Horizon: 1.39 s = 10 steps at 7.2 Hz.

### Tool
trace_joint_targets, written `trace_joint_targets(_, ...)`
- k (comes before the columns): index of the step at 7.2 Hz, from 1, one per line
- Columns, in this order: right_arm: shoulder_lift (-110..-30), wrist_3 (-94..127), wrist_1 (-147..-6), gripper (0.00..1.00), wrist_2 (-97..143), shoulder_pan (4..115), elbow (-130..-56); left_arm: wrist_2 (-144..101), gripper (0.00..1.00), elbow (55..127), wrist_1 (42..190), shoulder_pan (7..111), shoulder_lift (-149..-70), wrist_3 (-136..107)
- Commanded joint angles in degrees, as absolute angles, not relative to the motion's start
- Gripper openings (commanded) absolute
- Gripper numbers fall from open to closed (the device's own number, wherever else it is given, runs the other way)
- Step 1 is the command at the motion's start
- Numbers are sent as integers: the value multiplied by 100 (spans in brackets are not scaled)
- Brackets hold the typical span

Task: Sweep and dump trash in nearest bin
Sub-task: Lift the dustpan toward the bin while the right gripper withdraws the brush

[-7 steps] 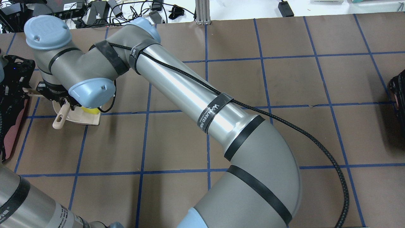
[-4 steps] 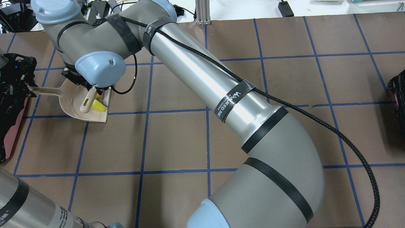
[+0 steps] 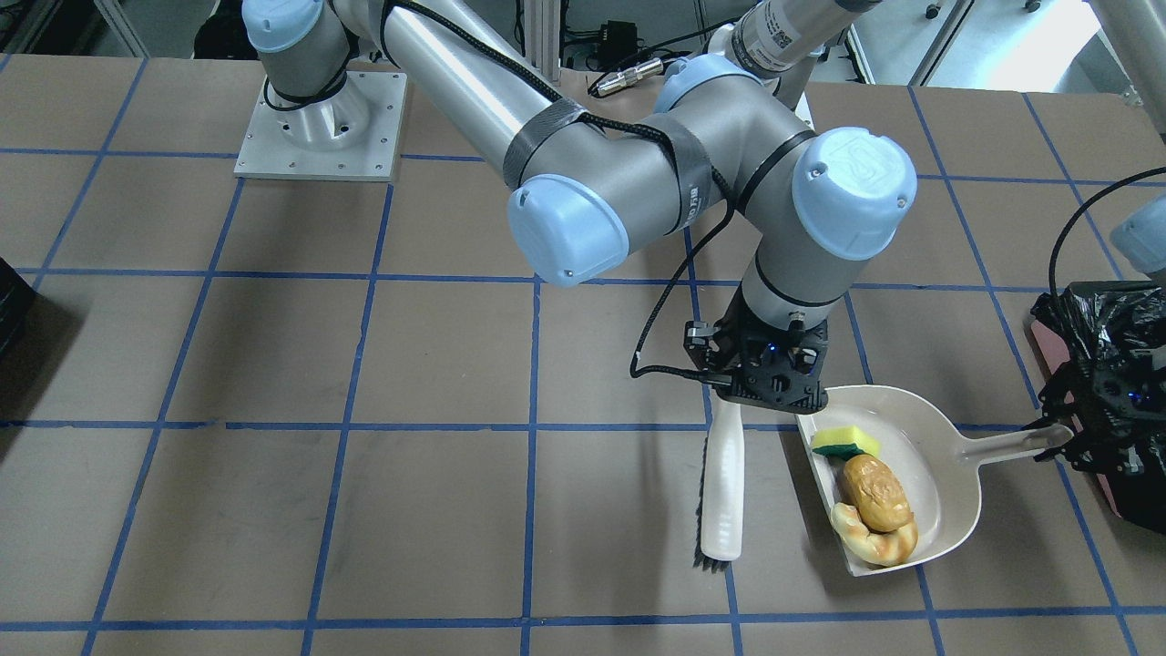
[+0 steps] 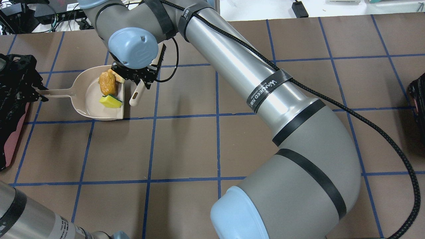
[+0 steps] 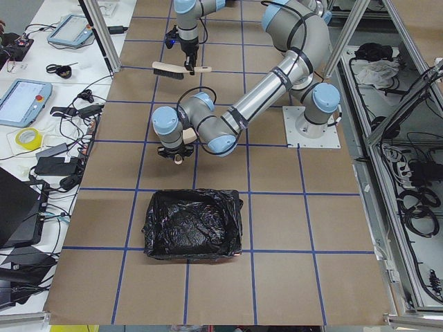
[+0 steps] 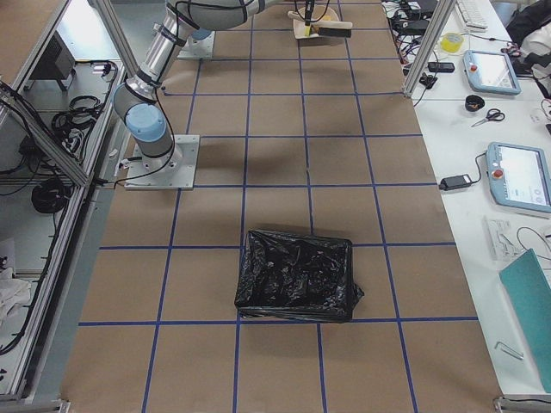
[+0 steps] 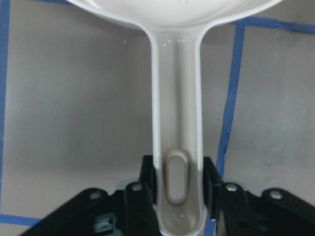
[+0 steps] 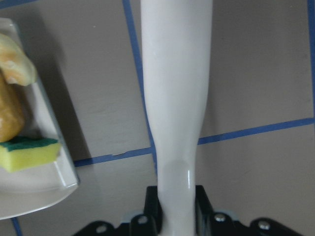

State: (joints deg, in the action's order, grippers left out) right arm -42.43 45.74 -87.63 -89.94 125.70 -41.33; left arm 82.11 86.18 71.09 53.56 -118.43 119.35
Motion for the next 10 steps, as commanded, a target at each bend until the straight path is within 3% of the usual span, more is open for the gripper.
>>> trace_joint_targets(1,-4743,4237,-8911,0,-9159,12341,-5172,7884,0,8439,7767,5125,-11691,11463)
trace_joint_targets(4,-5771,3903,-10103,0,-9123,12130,-7182,7769,0,7412,8973,4555,-11505,10776)
trace_joint_targets(7,-6870,3762,-11202,0,-9036,12033,-9117,7734,0,7094,9018,3501,-11321,10872)
trace_joint_targets(10,-7539,3508,-11565,0,-8939,12006,-10306,7804,0,6918,8965,2420,-11469,10863)
